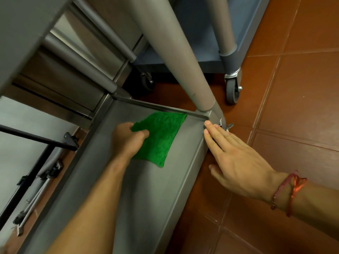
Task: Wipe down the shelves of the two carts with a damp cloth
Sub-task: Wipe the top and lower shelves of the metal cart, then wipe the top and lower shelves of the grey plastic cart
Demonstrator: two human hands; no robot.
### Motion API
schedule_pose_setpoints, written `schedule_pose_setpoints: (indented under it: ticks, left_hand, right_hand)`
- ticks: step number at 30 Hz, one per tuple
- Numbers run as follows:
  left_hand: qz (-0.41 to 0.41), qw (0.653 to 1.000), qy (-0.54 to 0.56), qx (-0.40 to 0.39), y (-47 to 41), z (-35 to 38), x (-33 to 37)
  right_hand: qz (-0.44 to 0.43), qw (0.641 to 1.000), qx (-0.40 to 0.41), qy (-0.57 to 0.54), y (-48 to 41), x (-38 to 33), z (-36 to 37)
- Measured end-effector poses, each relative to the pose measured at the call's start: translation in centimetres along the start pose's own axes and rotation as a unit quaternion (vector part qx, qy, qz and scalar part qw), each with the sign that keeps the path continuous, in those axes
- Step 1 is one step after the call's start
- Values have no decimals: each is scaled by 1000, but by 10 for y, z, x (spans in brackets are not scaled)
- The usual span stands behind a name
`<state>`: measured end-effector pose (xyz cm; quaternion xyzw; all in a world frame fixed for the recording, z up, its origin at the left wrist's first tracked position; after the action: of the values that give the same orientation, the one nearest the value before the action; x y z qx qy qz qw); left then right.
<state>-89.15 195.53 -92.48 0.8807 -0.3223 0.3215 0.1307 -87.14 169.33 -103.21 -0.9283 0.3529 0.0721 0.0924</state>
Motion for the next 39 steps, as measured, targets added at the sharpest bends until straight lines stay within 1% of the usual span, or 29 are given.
schedule_pose_setpoints:
  ticks: [3, 5, 7, 9, 11, 12, 15, 17, 19, 21, 24, 27, 31, 34, 36, 39]
  left_hand:
    - [61, 998, 27, -3, 33, -12, 31]
    - [99, 992, 66, -29, 58, -18, 52]
    - [117, 986, 104, -63, 81, -21, 68]
    - [126, 976, 148, -99, 104, -23, 81]
    - [112, 964, 193, -144, 123, -21, 91]
    - [97, 958, 211, -168, 131, -19, 94]
    - [52, 938, 251, -235, 161, -8, 113]
    - [27, 922, 270, -276, 184, 0, 133]
    - [11, 909, 271, -315, 208, 4, 160]
    - [17, 903, 252, -347, 228, 3, 191]
    - [29, 905, 218, -363, 250, -11, 243]
    - [25, 900, 215, -378, 264, -44, 305]
    - [10, 877, 201, -435, 274, -113, 398]
    - [35, 868, 173, -464, 275, -173, 467]
    - [56, 873, 162, -456, 271, -213, 506]
    - [70, 880, 202, -425, 267, -272, 558]
  right_hand:
    - [-7, 999, -15, -28, 0, -2, -9]
    - [-7, 997, -41, -67, -2, -2, -19]
    - [4, 991, -51, -127, -6, 2, -30]
    - [28, 974, -54, -217, -10, 11, -42]
    - [60, 946, -58, -312, -8, 23, -54]
    - [69, 930, -81, -352, -5, 29, -62]
    - [41, 873, -182, -451, 15, 40, -93]
    - [36, 853, -211, -476, 37, 47, -118]
    - [58, 837, -210, -502, 62, 57, -144]
    - [97, 834, -177, -514, 86, 71, -176]
    - [156, 846, -127, -493, 115, 88, -242]
    - [187, 854, -79, -479, 132, 99, -326]
    - [227, 863, -45, -449, 139, 104, -455]
    - [242, 864, -24, -440, 133, 102, -556]
    - [255, 860, -3, -443, 128, 101, -620]
    - [263, 852, 17, -453, 120, 96, -710]
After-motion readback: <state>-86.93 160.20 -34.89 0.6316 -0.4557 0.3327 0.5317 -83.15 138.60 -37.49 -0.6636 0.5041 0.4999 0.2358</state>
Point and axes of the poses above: each hand's wrist, its own y-axis away from the middle knuckle, its own z-axis out of the palm, x = y × z, the point moved 3 cm from there along -y, towards the middle knuckle, and after that the axes turned 14 degrees about y, right-handed, at the moved point
